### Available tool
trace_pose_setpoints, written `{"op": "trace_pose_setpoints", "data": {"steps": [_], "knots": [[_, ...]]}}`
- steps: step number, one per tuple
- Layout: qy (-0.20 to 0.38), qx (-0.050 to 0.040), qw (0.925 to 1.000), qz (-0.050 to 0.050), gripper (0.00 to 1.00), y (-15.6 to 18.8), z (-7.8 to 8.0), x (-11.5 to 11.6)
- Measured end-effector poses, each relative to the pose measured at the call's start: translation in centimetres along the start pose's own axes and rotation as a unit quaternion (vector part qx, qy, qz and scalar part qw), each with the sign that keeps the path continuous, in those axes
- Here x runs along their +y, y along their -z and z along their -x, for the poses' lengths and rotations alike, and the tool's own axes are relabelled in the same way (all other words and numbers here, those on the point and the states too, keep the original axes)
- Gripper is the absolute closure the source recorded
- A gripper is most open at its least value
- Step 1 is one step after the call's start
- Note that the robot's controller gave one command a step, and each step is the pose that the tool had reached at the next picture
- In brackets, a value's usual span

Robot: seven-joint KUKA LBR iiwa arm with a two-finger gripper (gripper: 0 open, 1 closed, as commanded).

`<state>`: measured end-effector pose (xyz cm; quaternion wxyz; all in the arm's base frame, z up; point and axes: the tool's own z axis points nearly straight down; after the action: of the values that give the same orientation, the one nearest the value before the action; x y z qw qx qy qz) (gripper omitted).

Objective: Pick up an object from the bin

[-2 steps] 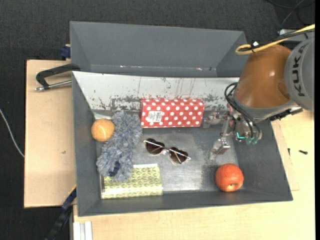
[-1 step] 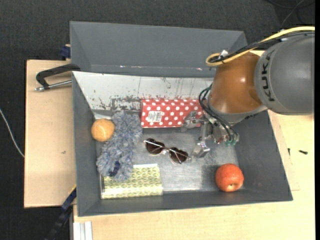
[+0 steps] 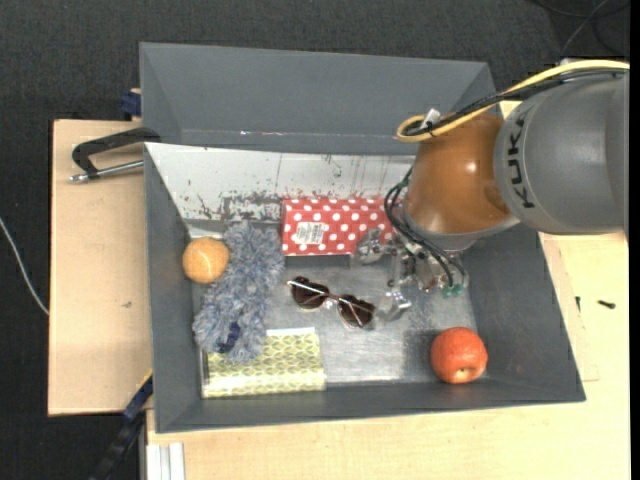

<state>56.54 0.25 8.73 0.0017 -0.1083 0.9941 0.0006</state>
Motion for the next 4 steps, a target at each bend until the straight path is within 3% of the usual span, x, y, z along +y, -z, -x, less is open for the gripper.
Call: {"op": "trace_pose_setpoints", "data": {"steps": [1,2,4], "knots": [[0.008,-0.0001,1.0,-0.001,0.0,-1.71,0.42,1.58],[-0.012,-0.0036,0.9999,0.0,1.0,-1.23,-0.04,1.13],[-0.012,-0.0041,0.9999,-0.001,1.0,-1.2,0.0,1.13]]}}
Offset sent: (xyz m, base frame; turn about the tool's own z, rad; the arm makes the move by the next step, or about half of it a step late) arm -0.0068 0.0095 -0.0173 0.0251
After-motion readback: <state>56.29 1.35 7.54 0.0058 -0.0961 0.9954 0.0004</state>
